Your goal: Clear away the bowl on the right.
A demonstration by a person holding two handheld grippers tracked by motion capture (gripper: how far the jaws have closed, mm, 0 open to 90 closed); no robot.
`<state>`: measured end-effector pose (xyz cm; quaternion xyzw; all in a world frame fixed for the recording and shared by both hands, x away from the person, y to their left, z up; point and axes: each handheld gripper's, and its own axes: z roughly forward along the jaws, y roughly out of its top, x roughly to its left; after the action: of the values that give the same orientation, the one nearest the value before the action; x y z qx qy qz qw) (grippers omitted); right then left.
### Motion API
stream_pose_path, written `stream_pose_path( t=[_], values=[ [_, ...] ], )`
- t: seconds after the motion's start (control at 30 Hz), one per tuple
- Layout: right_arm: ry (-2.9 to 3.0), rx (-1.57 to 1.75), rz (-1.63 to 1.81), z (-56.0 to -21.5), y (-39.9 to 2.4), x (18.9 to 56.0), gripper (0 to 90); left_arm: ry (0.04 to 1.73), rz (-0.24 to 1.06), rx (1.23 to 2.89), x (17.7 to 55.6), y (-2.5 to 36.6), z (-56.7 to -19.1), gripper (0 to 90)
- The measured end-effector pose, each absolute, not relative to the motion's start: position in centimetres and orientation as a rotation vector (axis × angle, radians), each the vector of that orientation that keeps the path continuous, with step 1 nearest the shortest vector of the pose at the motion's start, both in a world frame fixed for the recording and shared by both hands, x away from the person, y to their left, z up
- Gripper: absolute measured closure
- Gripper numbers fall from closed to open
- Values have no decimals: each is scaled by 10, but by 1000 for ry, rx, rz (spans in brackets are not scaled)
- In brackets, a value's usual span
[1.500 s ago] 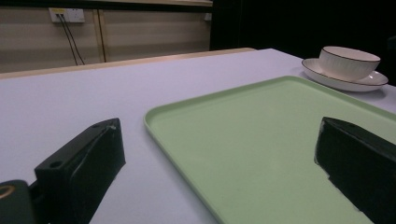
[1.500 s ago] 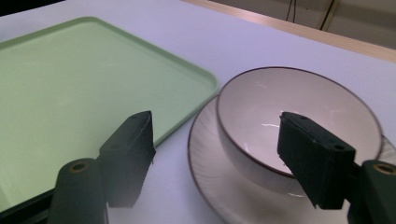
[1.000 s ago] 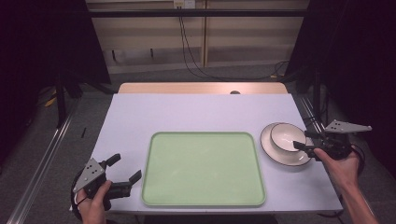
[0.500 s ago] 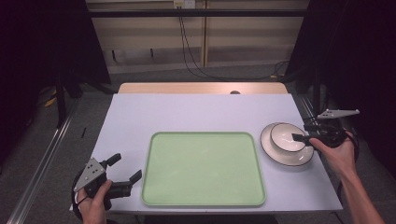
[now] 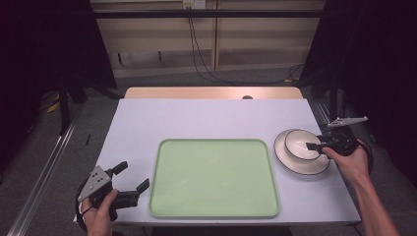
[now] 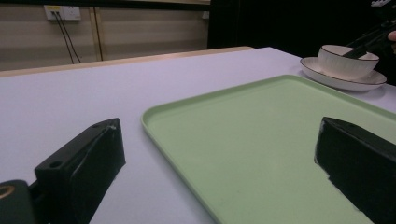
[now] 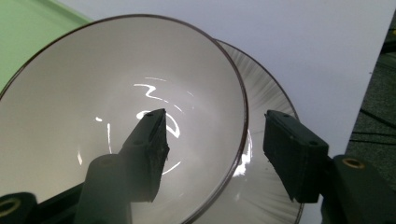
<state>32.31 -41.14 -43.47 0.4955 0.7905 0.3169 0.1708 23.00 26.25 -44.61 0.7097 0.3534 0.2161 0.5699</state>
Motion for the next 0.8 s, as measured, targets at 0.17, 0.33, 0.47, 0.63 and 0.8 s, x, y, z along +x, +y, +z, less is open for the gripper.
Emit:
stream_pose_path(
  t=[0.17,0.33,0.47,0.63,0.8],
  values=[
    [2251,1423,866,-438,-410,327,430,821,499,1659,229,262,-446,16],
    [2265,1411,850,-442,-410,327,552,826,511,1658,228,264,-446,16],
    [2285,1415,842,-444,-409,328,674,823,511,1658,228,263,-445,16],
    [2260,1445,839,-444,-407,329,738,821,511,1660,227,263,-445,16],
    [2249,1507,836,-444,-406,329,783,816,507,1658,227,264,-445,16]
  ],
)
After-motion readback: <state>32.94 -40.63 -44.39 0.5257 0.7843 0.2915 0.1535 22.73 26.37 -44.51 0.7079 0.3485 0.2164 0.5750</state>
